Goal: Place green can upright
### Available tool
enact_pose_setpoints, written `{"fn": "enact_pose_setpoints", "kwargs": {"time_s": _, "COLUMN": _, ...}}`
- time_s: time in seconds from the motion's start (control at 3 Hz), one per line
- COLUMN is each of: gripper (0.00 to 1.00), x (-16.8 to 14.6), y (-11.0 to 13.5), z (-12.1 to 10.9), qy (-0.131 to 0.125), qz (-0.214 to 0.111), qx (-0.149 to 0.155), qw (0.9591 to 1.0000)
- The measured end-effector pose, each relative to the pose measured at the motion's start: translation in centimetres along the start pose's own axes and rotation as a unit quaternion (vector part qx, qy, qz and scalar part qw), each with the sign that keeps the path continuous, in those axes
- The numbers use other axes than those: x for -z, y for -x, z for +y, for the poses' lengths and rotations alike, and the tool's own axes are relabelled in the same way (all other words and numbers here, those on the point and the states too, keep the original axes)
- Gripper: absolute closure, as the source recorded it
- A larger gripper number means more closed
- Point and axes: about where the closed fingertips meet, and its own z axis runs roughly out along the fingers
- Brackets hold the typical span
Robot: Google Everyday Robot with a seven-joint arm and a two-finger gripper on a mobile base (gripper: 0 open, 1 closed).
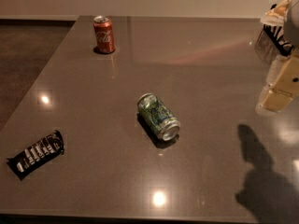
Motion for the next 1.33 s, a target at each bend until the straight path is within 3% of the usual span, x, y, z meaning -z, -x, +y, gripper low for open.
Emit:
{"fn": "enact_pose_setpoints", "kwargs": {"time_s": 0.33, "gripper": 0.00, "x": -0.1, "y": 0.3, "z": -0.1, "qy": -0.001, "qz": 0.006, "qx": -0.004, "qw": 1.0000}}
{"fn": "enact_pose_setpoints", "kwargs": {"time_s": 0.67, "gripper": 0.00, "x": -0.3, "y": 1.7, "z": -0.5, "qy": -0.006, "qz": 0.037, "qx": -0.022, "qw": 0.9990}}
{"fn": "enact_pose_setpoints", "kwargs": {"time_s": 1.0, "gripper": 0.00, "x": -2.9, "y": 5.4, "z": -0.4, "qy": 0.006, "qz": 0.060, "qx": -0.036, "qw": 0.9975}}
{"fn": "enact_pose_setpoints", "kwargs": {"time_s": 1.33, "gripper": 0.00, "x": -6.2, "y": 8.0, "z": 0.0, "qy": 0.023, "qz": 0.079, "qx": -0.081, "qw": 0.9933}}
